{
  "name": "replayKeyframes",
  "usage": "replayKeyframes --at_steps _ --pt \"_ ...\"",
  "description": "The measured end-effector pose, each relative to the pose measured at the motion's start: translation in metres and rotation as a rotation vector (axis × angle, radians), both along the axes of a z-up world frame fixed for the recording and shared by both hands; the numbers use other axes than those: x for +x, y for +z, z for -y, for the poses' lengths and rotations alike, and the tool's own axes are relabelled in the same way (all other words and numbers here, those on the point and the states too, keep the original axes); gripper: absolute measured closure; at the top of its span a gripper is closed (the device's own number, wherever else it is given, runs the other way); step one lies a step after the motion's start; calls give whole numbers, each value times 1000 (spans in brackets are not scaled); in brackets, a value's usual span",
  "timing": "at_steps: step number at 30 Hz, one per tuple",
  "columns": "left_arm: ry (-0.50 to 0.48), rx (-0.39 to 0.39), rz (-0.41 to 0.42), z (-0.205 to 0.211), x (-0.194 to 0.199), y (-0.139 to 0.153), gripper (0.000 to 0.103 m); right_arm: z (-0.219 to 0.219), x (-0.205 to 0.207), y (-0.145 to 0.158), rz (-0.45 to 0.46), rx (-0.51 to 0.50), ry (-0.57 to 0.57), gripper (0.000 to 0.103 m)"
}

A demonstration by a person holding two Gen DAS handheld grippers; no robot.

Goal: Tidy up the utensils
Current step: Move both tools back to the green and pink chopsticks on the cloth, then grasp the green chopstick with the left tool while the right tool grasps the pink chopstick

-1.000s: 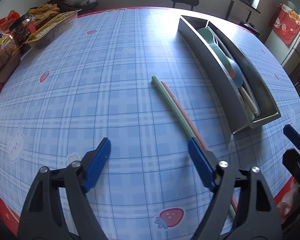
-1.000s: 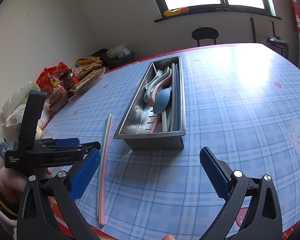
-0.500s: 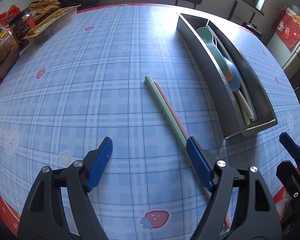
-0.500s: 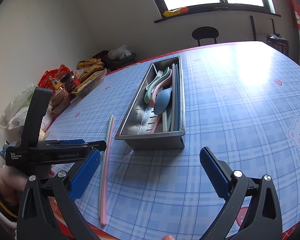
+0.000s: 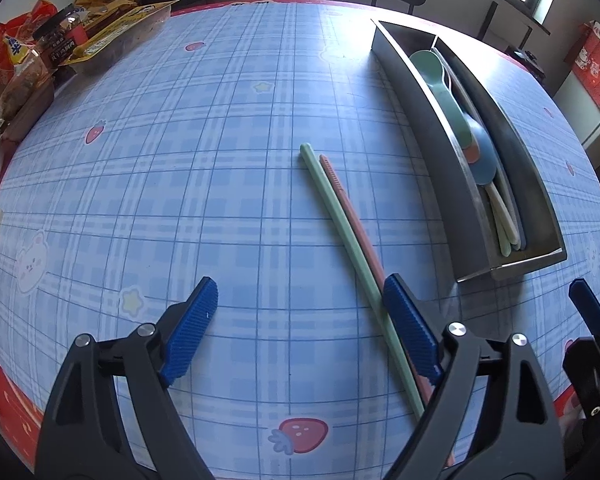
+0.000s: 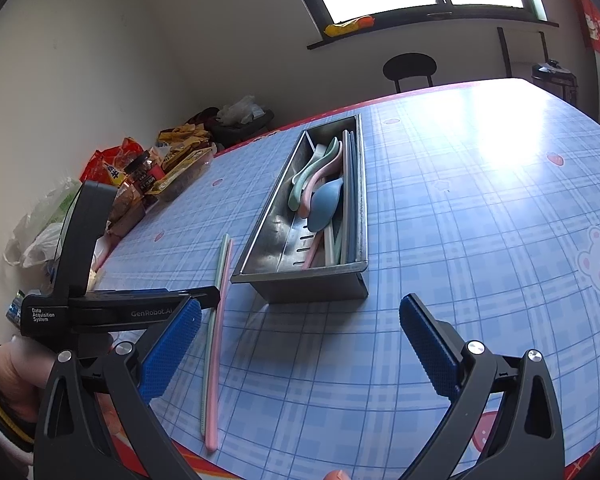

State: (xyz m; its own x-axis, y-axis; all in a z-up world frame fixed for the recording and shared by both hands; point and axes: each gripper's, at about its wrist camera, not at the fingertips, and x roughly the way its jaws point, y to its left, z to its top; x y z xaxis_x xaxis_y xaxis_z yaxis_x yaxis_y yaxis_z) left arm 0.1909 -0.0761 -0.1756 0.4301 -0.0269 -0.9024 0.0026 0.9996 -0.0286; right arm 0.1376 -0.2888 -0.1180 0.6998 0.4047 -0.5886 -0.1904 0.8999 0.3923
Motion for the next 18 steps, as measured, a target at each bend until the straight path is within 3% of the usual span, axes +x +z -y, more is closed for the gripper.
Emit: replayKeyframes --at_steps 7,9,13,15,18 --pt "6 1 6 -4 -5 -1 16 -1 -2 1 5 -6 1 6" --pt "-11 79 21 5 -6 -3 14 -1 -2 1 4 -5 -2 6" --pt "-10 54 22 0 -5 -3 14 -1 -1 1 2 -1 -2 6" --pt "-29 54 37 -1 -8 -2 17 -3 -1 0 2 -3 11 6" --pt "-77 58 63 0 -16 1 35 -8 -2 1 10 -19 34 6"
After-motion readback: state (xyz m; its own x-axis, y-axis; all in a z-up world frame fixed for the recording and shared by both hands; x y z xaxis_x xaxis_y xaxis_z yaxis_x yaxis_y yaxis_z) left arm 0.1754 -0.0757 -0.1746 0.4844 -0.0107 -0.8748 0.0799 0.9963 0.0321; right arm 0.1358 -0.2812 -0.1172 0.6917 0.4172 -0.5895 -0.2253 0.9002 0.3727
